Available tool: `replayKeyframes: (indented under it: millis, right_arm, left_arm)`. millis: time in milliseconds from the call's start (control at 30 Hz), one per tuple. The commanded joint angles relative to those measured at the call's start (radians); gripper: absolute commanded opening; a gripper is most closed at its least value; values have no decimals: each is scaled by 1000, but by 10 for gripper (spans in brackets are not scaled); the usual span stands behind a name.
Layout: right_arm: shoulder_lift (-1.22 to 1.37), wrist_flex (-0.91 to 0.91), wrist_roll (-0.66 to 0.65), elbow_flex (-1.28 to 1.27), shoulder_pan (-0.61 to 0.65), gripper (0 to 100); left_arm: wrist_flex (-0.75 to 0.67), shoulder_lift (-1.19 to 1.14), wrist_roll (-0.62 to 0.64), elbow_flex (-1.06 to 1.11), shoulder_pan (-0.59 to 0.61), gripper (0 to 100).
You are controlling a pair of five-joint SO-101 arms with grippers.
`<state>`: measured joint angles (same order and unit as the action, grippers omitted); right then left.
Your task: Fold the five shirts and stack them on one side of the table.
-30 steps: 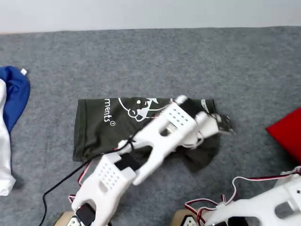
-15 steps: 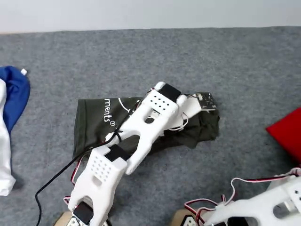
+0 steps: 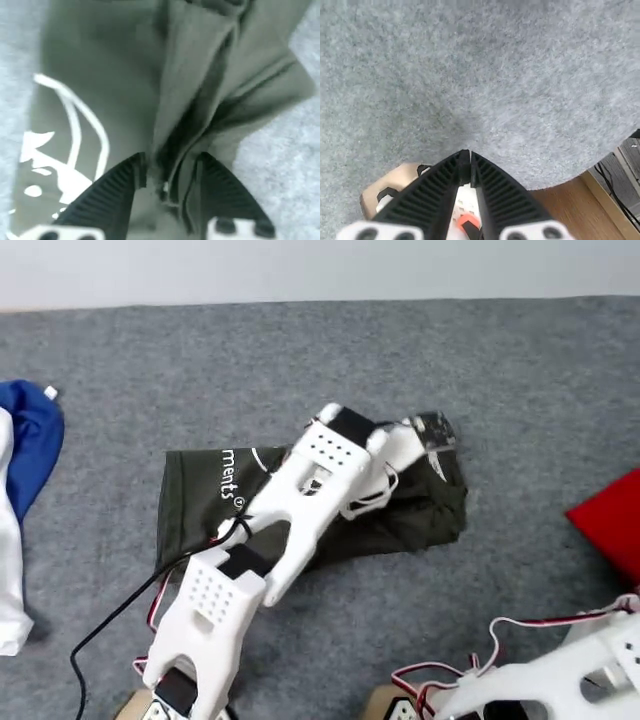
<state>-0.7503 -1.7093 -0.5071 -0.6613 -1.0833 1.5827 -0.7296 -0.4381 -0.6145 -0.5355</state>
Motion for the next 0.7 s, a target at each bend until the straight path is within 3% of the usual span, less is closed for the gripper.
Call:
replayKeyframes:
  millis: [0,367,667]
  right_arm:
    - [-28,-16,-5,17,36,11]
    - [-28,-18,-5,17,56,11]
    - [-28,-15,-5,17,87,11]
  left_arm:
    - [-8,68,8,-101,43,179]
    - [12,74,8,-159,126,178]
    - [172,97,20,-219,-23,177]
